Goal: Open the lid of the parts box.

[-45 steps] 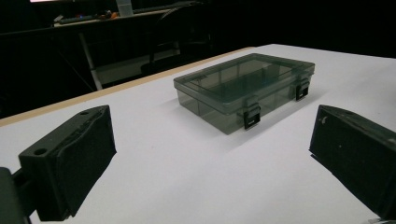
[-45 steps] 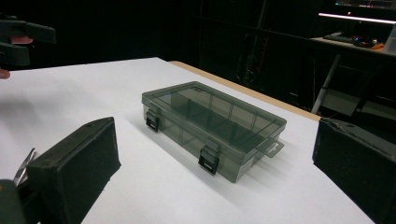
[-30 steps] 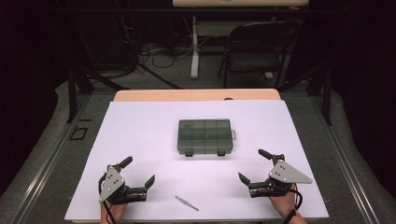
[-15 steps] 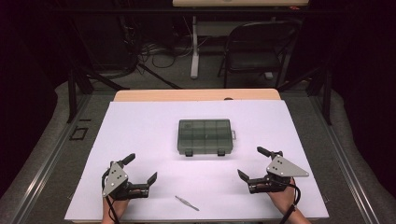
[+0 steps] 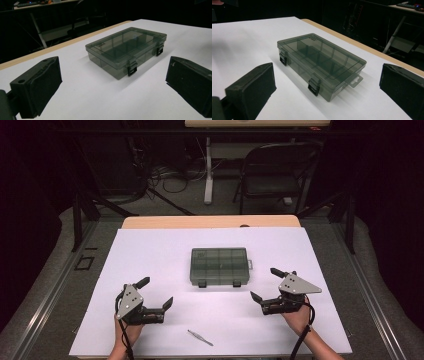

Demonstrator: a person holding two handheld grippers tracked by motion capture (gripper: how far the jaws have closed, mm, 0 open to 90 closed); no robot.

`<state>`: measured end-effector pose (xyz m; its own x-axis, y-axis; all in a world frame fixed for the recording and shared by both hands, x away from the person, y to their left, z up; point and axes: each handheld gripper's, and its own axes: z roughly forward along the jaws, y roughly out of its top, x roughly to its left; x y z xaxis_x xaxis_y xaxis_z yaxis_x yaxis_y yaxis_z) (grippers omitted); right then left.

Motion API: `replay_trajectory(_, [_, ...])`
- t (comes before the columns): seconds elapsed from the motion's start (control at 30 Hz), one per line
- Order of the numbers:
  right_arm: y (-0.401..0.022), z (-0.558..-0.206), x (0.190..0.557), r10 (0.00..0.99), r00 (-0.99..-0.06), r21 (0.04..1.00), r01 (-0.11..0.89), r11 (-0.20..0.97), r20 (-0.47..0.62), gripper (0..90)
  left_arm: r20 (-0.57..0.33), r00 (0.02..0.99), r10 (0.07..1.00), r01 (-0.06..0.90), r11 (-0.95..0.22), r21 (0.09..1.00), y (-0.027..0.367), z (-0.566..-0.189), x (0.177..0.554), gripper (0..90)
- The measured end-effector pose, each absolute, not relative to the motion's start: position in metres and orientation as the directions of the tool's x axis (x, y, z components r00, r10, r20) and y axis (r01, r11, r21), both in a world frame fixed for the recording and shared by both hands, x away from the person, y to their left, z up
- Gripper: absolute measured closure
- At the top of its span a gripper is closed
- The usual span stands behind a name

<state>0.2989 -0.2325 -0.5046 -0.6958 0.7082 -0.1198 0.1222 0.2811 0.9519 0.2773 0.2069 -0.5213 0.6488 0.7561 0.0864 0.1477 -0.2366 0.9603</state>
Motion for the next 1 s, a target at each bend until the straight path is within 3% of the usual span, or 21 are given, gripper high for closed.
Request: replay_trajectory(1.0, [-0.221,-0.494,0.364,0.662,-0.748,0.904,0.252,0.345,-0.045,0.0,0.105,0.729,0.676,0.200,-0.357,0.912,0.173,-0.512,0.328,0.0])
